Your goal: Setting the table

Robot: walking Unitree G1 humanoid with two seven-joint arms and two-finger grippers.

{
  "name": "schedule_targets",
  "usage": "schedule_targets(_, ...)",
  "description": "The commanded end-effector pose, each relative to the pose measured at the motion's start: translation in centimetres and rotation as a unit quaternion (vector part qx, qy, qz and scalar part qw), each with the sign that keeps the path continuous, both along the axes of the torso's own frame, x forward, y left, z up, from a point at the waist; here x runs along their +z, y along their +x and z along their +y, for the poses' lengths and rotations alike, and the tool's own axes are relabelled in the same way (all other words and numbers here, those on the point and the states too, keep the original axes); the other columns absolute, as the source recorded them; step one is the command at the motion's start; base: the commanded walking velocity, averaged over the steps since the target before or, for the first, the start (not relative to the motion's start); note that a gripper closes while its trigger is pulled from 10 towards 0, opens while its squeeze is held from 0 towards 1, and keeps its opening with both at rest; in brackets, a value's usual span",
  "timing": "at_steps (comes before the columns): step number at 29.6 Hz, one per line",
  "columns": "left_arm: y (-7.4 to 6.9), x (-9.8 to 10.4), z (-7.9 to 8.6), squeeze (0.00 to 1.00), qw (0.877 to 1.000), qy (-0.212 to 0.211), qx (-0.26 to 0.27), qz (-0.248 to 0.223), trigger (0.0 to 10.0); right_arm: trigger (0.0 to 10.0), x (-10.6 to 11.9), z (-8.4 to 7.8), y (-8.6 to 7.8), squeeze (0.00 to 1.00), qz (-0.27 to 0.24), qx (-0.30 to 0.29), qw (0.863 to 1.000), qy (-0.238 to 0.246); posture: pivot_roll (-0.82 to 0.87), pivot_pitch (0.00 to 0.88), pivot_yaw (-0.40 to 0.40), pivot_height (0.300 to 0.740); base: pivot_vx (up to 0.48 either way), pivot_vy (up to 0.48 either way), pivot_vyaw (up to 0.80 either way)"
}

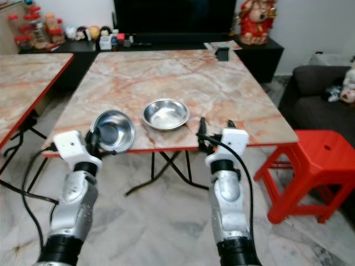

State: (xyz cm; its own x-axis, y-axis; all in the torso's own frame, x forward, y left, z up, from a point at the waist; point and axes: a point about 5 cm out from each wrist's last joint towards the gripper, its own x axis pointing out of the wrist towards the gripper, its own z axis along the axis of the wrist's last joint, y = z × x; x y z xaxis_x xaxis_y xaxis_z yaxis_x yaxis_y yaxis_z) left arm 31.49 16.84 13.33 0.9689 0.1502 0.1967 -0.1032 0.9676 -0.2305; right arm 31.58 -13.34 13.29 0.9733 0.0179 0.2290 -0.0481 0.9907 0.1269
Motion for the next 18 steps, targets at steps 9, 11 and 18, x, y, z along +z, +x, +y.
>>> schedule_targets(9, -0.5, -1.3, -0.8, 0.00, 0.999, 0.002, -0.028, 0.022, 10.0, 10.0, -1.2, -0.9, -0.2, 0.00, 0.022, -0.016, 1.000, -0.003, -0.04, 0.000, 0.021, 0.740, 0.000, -0.156, 0.00)
schedule_targets(11, -0.7, -2.0, -0.6, 0.00, 0.999, 0.011, -0.029, 0.035, 10.0, 10.0, -1.7, -1.1, -0.3, 0.00, 0.030, -0.019, 0.999, -0.005, -0.04, 0.000, 0.020, 0.740, 0.000, 0.000, 0.00)
schedule_targets(18, -4.6, -9.6, 2.8, 0.00, 0.981, 0.075, -0.021, 0.178, 10.0, 10.0, -8.6, -3.4, -2.3, 0.00, 0.166, -0.046, 0.985, -0.010, -0.04, 0.000, 0.019, 0.740, 0.000, 0.000, 0.00)
